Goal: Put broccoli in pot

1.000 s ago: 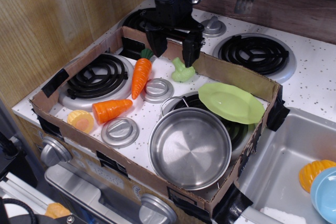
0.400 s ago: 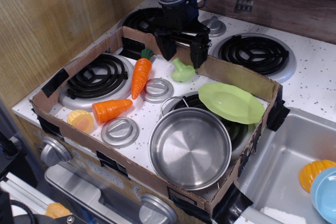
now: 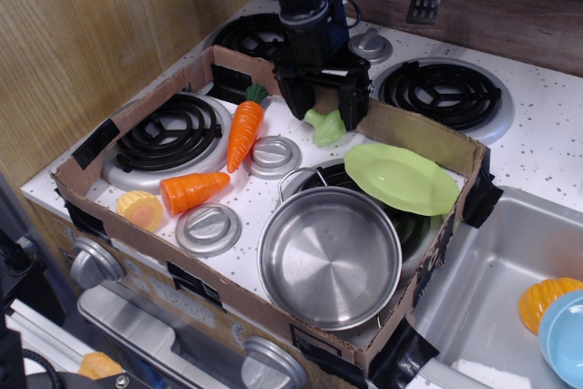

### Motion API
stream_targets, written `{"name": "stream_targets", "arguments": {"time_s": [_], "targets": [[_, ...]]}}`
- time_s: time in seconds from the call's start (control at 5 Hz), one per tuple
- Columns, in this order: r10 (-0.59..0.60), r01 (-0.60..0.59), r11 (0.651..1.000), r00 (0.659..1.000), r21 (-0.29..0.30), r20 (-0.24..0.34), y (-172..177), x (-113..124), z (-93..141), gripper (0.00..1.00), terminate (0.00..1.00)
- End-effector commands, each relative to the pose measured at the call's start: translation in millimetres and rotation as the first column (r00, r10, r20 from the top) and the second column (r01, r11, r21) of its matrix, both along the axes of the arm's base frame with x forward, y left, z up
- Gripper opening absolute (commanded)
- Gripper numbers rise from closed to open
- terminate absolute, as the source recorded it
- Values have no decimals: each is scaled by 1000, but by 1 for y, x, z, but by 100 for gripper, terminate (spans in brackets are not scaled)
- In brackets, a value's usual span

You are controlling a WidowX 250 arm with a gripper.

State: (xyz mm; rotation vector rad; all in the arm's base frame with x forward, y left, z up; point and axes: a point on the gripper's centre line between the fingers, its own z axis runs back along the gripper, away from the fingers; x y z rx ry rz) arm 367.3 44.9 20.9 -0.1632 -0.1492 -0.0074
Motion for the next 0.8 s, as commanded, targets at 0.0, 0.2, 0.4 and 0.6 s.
{"name": "stream_targets", "arguments": {"time_s": [0.0,0.2,0.4,0.6], "targets": [[5,-5,1000,999,-3,49,-2,1,0,0,0],[-5,1,999,996,44,84,-2,-3,3,0,0],[-47,26,987,990,157,131,3,-7,22,0,0],[-78,41,968,987,247,143,13,-8,50,0,0]]}}
